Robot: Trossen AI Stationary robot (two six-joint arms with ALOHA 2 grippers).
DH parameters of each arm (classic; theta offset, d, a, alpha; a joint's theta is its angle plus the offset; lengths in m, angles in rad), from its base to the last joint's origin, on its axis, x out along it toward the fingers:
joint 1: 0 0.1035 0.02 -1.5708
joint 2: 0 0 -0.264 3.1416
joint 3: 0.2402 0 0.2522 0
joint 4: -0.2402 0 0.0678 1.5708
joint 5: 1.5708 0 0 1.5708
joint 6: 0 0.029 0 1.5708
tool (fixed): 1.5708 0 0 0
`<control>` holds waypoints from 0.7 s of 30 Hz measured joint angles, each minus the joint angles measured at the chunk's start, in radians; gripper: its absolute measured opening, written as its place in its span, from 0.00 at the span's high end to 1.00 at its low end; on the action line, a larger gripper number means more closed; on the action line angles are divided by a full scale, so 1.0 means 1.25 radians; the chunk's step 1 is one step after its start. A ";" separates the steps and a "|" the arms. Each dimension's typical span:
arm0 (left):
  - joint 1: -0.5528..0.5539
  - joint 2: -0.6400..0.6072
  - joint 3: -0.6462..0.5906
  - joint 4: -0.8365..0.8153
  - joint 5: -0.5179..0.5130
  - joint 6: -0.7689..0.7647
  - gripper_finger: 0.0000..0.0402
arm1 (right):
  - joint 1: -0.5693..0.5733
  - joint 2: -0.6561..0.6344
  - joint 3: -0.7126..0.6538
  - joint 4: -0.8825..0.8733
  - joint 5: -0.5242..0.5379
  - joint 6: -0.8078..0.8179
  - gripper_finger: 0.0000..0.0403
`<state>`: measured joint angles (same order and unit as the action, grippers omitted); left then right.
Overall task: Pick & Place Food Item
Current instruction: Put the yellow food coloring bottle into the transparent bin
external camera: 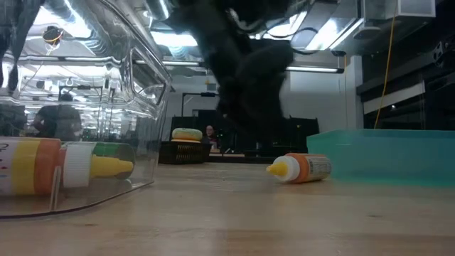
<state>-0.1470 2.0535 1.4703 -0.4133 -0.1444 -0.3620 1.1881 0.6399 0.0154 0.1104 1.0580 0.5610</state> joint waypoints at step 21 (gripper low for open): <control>0.011 0.139 0.112 -0.044 0.009 -0.069 0.40 | 0.000 0.000 0.000 -0.005 -0.002 0.006 0.44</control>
<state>-0.1329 2.2273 1.6104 -0.4683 -0.1337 -0.4484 1.1885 0.6399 0.0154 0.1036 1.0557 0.5682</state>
